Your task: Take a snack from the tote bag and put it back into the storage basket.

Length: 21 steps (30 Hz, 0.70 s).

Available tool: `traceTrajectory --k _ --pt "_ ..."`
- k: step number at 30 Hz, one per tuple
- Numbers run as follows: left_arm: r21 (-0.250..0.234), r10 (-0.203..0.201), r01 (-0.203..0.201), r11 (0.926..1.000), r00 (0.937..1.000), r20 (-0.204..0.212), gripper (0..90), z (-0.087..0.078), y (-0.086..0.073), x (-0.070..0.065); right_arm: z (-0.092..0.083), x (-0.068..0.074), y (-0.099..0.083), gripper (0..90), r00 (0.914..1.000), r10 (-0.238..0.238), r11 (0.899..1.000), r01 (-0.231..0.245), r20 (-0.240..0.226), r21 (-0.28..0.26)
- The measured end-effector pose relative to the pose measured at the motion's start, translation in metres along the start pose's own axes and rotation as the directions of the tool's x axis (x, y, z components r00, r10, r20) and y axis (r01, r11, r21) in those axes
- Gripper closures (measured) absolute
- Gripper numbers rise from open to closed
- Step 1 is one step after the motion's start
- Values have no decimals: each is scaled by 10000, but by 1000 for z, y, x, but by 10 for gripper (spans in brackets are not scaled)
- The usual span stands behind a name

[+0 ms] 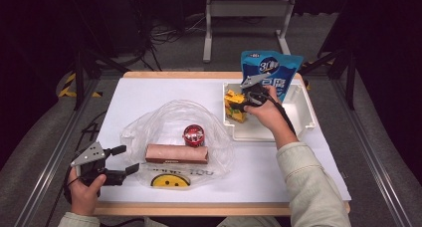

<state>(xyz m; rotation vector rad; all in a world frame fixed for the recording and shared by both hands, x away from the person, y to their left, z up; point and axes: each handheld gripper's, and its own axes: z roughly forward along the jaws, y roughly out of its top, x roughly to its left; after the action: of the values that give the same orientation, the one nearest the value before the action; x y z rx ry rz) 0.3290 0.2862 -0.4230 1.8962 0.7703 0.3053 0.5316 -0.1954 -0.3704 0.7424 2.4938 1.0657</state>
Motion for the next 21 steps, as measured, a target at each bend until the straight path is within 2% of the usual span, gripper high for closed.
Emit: traceTrajectory --k 17,21 --pt "-3 40 -40 10000 10000 32 143 1 0 0 0 -3 -9 528 9999 163 9997 -163 -16 -175" --pt "-16 30 -30 10000 10000 40 143 1 0 0 -2 -4 -11 500 9999 141 9998 -141 35 -142"
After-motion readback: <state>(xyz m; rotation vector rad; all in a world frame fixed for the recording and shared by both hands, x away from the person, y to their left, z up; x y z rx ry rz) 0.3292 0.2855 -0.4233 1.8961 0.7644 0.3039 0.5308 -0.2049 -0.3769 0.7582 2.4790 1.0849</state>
